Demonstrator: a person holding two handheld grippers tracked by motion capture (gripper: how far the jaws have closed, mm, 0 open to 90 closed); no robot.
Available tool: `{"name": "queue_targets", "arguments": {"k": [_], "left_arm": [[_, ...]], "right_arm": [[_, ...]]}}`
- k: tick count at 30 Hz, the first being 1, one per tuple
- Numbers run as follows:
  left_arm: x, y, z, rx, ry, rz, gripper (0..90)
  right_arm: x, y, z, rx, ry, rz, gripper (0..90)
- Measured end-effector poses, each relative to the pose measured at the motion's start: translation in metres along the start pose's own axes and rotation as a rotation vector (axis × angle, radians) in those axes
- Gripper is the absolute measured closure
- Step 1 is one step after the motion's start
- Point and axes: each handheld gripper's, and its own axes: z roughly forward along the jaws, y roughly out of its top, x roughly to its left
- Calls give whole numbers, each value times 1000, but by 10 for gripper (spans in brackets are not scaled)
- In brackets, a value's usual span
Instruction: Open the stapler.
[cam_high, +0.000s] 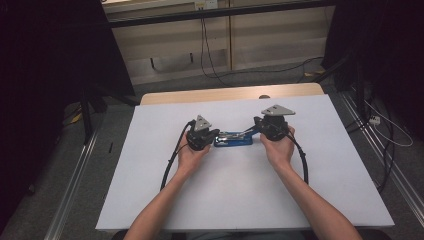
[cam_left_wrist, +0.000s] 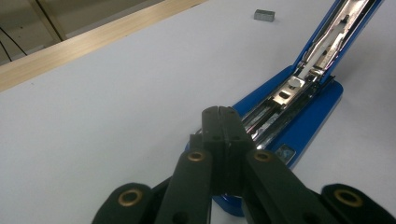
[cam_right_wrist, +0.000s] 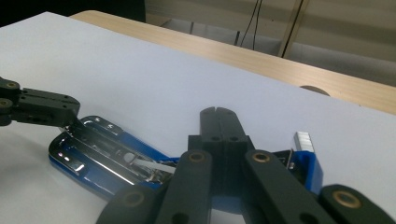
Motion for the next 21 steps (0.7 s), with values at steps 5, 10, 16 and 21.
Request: {"name": "queue_targets", "arguments": {"k": [5,10,16,21], "left_arm": [[0,0,0,1,-2,-2,900],[0,0,0,0,-3,-5,900],[0,0,0,-2,-2,-11,900],[0,0,0,-1,-1,-15,900]], "right_arm": [[-5,-3,-2,20,-6,-15,900],[-9,-13,-3,52,-4,-34,900],[-18,-20,-6,83,-14,-49,900],[-28,-26,-6,88,-13,-33,900]]}}
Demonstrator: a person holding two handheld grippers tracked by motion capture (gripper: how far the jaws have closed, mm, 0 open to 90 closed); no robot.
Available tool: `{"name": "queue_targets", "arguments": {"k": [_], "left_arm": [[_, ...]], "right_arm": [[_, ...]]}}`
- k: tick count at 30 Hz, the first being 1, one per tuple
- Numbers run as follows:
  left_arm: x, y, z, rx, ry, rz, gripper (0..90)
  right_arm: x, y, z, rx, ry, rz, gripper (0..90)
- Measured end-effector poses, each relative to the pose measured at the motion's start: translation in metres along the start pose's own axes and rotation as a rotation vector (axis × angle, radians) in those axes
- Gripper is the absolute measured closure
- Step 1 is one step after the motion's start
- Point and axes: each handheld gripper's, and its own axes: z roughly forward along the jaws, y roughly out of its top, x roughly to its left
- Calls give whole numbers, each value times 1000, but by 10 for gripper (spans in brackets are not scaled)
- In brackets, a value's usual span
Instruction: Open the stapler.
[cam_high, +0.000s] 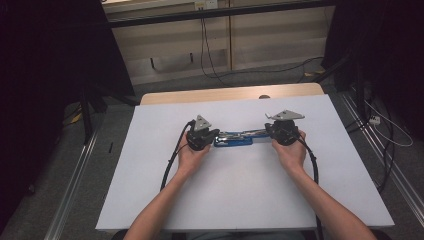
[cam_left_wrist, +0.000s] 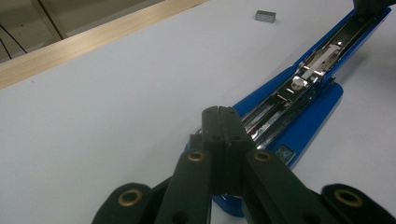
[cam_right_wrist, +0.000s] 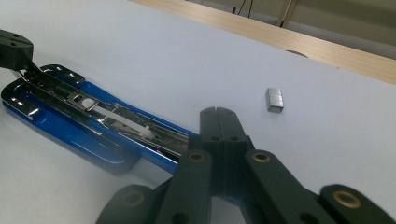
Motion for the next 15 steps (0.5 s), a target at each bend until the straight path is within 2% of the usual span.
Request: {"name": "queue_targets", "arguments": {"k": [7,15], "left_arm": [[2,-1,0,-7,-12,-7,900],[0,1,-1,-7,0,-10,900]], "right_arm": [[-5,-4,-3,-10,11,3,900],[-5,-6,-2,-6,23,3,900]]}}
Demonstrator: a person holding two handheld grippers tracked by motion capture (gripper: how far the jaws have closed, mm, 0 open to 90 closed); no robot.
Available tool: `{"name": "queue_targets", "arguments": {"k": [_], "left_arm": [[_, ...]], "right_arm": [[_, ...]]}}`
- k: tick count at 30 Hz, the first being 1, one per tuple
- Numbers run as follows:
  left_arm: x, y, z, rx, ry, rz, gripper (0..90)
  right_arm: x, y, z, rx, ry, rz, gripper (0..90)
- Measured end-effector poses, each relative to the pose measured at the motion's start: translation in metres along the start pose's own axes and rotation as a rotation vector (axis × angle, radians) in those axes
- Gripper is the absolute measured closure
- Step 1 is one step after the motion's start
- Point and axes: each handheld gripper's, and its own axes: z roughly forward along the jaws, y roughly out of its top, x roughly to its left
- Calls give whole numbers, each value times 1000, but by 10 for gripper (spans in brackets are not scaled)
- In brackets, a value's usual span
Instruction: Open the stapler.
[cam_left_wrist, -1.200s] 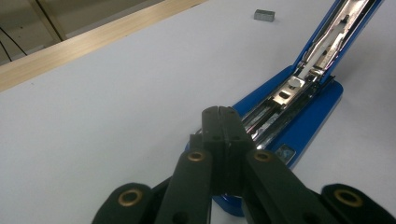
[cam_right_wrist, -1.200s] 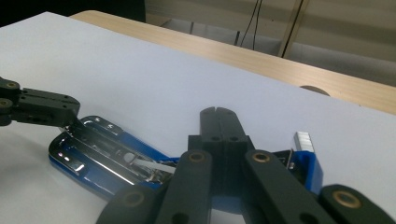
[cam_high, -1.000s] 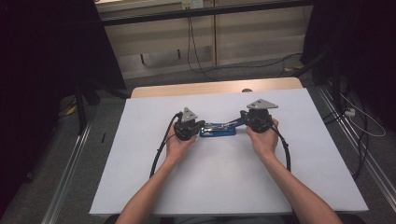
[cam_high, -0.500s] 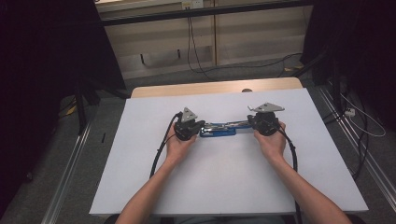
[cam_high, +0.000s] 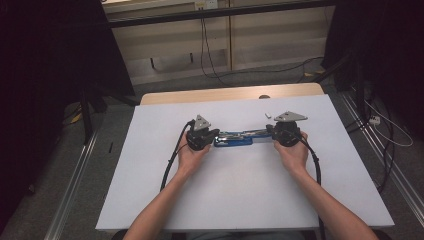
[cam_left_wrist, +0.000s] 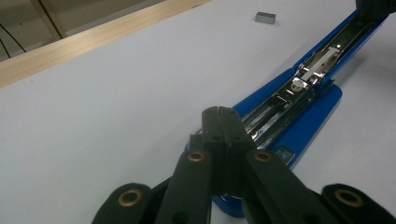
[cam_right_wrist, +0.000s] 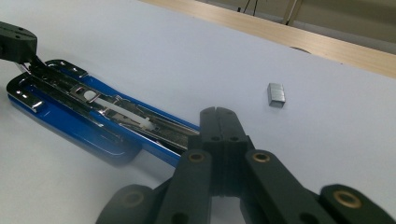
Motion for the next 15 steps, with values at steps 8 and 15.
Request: {"name": "queue_targets", "arguments": {"k": [8,15], "left_arm": [[1,3,-3,-29,-21,-23,885],[5,4,-7,-55,-32,-46,851]], "right_arm": [[-3,-2,2,11,21,18,900],[-3,-2,1,7,49,29,811]]}}
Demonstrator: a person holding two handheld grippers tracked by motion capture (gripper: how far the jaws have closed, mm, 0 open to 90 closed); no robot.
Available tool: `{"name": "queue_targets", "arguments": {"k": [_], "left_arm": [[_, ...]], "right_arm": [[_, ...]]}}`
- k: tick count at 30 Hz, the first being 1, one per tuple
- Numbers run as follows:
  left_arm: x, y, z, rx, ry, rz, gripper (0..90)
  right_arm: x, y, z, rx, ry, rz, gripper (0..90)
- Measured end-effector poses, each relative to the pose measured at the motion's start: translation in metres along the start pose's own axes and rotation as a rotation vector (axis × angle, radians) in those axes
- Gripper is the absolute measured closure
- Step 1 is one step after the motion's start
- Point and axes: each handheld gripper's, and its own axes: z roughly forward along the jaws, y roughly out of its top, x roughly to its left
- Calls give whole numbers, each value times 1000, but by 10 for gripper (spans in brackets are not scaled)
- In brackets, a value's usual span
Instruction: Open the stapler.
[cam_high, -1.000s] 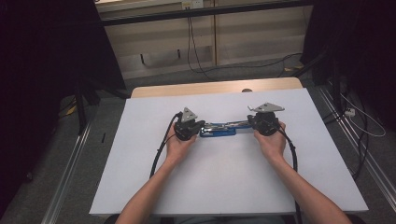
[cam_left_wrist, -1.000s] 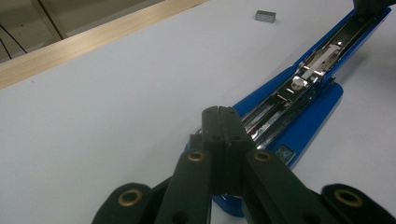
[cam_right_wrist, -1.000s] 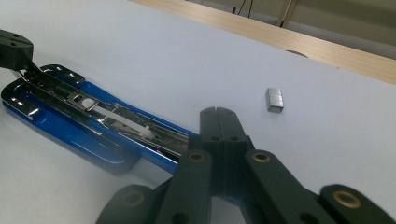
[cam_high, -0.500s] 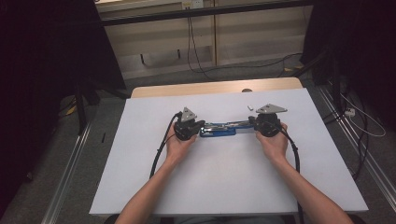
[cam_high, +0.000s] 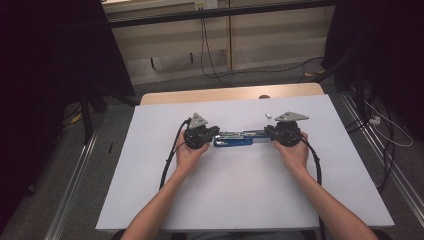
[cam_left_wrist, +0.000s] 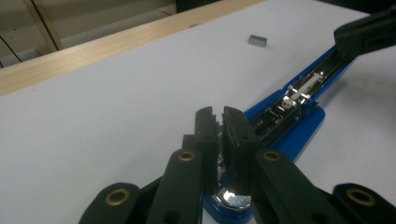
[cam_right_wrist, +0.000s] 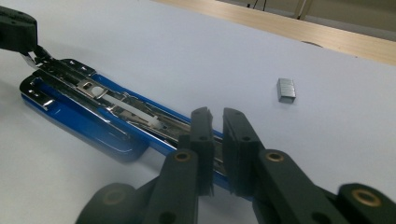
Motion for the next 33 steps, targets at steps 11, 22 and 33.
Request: {"name": "queue_targets", "arguments": {"k": [11,22,33], "left_arm": [[5,-1,-10,-64,17,-31,658],[5,-2,-13,-67,68,-63,266],[11,-2,-22,-68,83,-113,34]], "right_arm": [[2,3,-2,-28,44,6,603],[0,9,-5,-64,26,14,276],[-1,9,-5,-57,24,25,42]]}}
